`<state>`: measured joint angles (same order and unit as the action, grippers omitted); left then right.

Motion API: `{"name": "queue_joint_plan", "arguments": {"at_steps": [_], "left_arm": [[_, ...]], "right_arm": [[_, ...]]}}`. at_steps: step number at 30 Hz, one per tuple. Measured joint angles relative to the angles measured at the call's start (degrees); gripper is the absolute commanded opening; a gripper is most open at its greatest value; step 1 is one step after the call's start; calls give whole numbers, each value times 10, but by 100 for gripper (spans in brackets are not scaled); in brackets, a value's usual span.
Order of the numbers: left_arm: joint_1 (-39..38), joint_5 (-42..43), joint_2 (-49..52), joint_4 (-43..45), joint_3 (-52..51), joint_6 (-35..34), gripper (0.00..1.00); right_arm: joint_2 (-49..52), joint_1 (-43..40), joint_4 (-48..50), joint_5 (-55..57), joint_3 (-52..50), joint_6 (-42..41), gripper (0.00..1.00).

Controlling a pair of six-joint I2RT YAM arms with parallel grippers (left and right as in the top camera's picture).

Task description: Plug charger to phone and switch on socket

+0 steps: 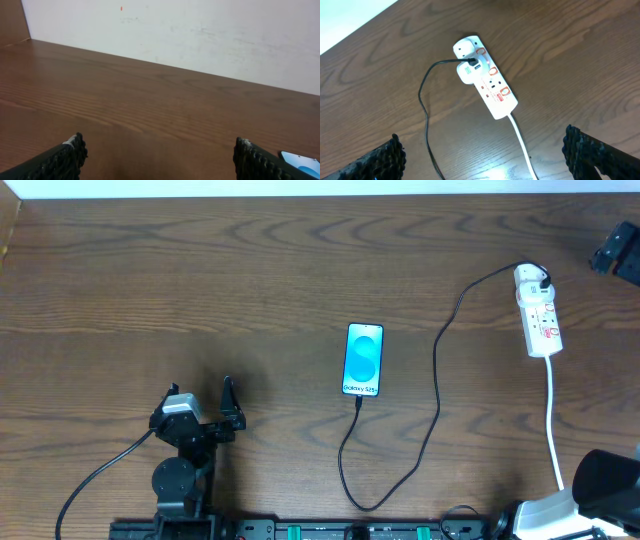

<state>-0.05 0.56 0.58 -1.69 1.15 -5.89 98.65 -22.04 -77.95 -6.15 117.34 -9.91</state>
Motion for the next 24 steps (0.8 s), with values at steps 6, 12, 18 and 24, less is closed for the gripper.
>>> {"name": "queue_joint_plan", "arguments": {"at_steps": [6,12,18,24], "left_arm": [[0,0,0,0,0,0,95],[0,0,0,0,0,0,95],[0,2,0,0,0,1,95],[0,2,0,0,0,2,95]], "right_arm": [[0,9,19,-8,-15,-2,99],[0,69,88,-15,-95,-13,99],[0,151,205,-18,-198,-17,99],[-19,227,355,-8,-318,-18,99]]}}
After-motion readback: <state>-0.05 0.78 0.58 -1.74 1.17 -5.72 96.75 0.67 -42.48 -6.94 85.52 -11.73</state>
